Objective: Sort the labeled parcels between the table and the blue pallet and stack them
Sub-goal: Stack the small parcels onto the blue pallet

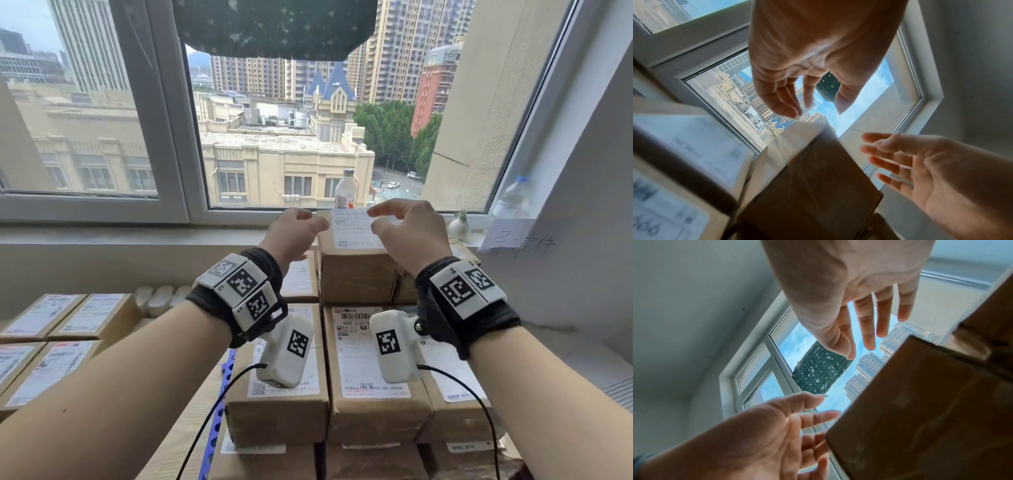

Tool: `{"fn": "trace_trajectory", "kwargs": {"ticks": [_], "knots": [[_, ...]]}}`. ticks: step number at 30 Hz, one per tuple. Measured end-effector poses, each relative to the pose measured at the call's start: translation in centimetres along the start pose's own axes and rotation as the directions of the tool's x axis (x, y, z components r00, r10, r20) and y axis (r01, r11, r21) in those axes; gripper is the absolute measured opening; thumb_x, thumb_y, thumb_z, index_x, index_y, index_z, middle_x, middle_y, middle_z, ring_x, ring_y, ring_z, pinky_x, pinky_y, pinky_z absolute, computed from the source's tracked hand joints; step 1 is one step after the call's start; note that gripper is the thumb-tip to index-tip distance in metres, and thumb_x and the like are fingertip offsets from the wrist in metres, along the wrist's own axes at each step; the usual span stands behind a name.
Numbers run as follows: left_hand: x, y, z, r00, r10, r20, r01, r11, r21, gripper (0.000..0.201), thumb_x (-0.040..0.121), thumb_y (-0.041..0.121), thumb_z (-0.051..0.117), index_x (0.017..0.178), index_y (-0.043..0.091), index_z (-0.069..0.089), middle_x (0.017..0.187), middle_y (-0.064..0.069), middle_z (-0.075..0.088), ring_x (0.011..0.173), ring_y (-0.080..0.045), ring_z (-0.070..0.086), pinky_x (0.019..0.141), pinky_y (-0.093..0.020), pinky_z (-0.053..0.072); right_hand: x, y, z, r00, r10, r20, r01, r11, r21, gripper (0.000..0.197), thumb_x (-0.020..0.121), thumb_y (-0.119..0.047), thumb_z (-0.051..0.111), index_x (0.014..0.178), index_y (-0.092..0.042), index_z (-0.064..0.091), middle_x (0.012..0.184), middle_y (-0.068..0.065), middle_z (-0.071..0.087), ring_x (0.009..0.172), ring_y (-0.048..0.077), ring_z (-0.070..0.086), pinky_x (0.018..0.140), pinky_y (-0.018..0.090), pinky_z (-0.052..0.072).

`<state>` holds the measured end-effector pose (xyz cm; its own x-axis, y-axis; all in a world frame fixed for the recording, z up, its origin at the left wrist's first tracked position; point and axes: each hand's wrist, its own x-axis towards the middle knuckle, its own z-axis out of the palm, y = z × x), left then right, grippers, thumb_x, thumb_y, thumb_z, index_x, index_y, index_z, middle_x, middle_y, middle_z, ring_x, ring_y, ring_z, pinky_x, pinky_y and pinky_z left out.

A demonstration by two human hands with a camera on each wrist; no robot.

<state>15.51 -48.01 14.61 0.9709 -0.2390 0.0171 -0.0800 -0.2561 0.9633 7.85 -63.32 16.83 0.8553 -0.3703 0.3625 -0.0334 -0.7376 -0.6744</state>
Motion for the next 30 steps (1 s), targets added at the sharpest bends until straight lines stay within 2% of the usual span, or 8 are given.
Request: {"fn": "trace_trajectory", "kwargs": {"ticks": [4, 6, 9, 12, 16, 23, 26, 30], "knots": [[-1.7, 1.2, -1.9, 0.997, 0.056, -0.044, -0.057, 0.998, -0.030, 0.032, 0.094, 0.028, 0.056, 0.123, 0.013, 0.054, 0.119, -0.002, 0.057, 0.105, -0.015, 0.053, 0.069, -0.024, 0.045, -1.1, -1.3, 1.3, 0.998, -0.057, 0.023, 0.055, 0.995, 0.087, 0.021, 0.085, -0.022, 0.060, 0.100, -0.029, 0.072, 0.125, -0.003, 0.063, 0.119, 0.014, 0.053, 0.099, 0.027, 0.039], [-2.7, 1.2, -2.8, 0.995, 0.068, -0.070, -0.070, 0.997, -0.030, 0.029, 0.094, 0.028, 0.056, 0.119, 0.014, 0.057, 0.118, -0.001, 0.058, 0.105, -0.015, 0.054, 0.071, -0.024, 0.046, -1.9, -2.2, 2.4, 0.994, -0.096, 0.055, 0.088, 0.986, 0.140, 0.019, 0.084, -0.022, 0.061, 0.097, -0.030, 0.072, 0.122, -0.003, 0.064, 0.116, 0.012, 0.054, 0.093, 0.025, 0.039], [-4.4, 0.6, -4.4, 0.989, 0.072, -0.127, -0.074, 0.997, -0.010, 0.026, 0.093, 0.028, 0.058, 0.115, 0.016, 0.059, 0.112, 0.002, 0.060, 0.101, -0.013, 0.055, 0.072, -0.025, 0.046, -2.9, -3.5, 3.9, 0.975, -0.188, 0.115, 0.163, 0.966, 0.200, 0.018, 0.086, -0.019, 0.061, 0.096, -0.029, 0.072, 0.117, -0.007, 0.065, 0.099, 0.004, 0.052, 0.081, 0.017, 0.036], [-6.0, -0.2, -6.5, 0.977, 0.053, -0.205, -0.049, 0.998, 0.025, 0.023, 0.093, 0.027, 0.058, 0.114, 0.018, 0.060, 0.107, 0.005, 0.060, 0.097, -0.009, 0.055, 0.071, -0.024, 0.045, -3.8, -5.0, 5.3, 0.952, -0.255, 0.169, 0.198, 0.936, 0.291, 0.018, 0.085, -0.018, 0.060, 0.094, -0.027, 0.073, 0.107, -0.011, 0.068, 0.098, 0.002, 0.053, 0.088, 0.020, 0.035], [-8.1, -1.6, -9.9, 0.937, 0.005, -0.348, 0.001, 1.000, 0.019, 0.024, 0.092, 0.025, 0.060, 0.113, 0.016, 0.062, 0.102, 0.006, 0.061, 0.093, -0.008, 0.055, 0.072, -0.024, 0.046, -5.4, -7.3, 7.2, 0.913, -0.325, 0.248, 0.215, 0.898, 0.385, 0.018, 0.084, -0.018, 0.061, 0.092, -0.027, 0.075, 0.101, -0.012, 0.069, 0.100, 0.003, 0.056, 0.090, 0.020, 0.039], [-13.3, -7.0, -17.0, 0.878, -0.064, -0.475, 0.062, 0.998, -0.021, 0.016, 0.090, 0.022, 0.061, 0.105, 0.017, 0.065, 0.092, 0.006, 0.061, 0.082, -0.009, 0.054, 0.072, -0.025, 0.046, -9.9, -12.9, 11.5, 0.861, -0.411, 0.299, 0.254, 0.858, 0.447, 0.014, 0.084, -0.017, 0.064, 0.086, -0.027, 0.074, 0.096, -0.010, 0.071, 0.099, 0.008, 0.063, 0.097, 0.035, 0.049], [-15.4, -9.8, -20.6, 0.856, -0.097, -0.507, 0.074, 0.995, -0.066, 0.016, 0.090, 0.020, 0.061, 0.104, 0.016, 0.066, 0.089, 0.006, 0.062, 0.081, -0.008, 0.055, 0.075, -0.025, 0.047, -12.6, -15.5, 14.8, 0.845, -0.423, 0.327, 0.265, 0.863, 0.431, 0.017, 0.084, -0.017, 0.063, 0.083, -0.030, 0.072, 0.094, -0.010, 0.071, 0.097, 0.008, 0.063, 0.095, 0.035, 0.050], [-18.3, -13.9, -26.0, 0.855, -0.153, -0.496, 0.113, 0.987, -0.111, 0.014, 0.091, 0.019, 0.058, 0.102, 0.016, 0.066, 0.090, 0.005, 0.062, 0.084, -0.010, 0.055, 0.073, -0.024, 0.046, -16.7, -19.0, 20.5, 0.857, -0.359, 0.370, 0.200, 0.893, 0.403, 0.020, 0.081, -0.014, 0.062, 0.078, -0.031, 0.073, 0.089, -0.010, 0.073, 0.092, 0.007, 0.065, 0.091, 0.031, 0.051]]}}
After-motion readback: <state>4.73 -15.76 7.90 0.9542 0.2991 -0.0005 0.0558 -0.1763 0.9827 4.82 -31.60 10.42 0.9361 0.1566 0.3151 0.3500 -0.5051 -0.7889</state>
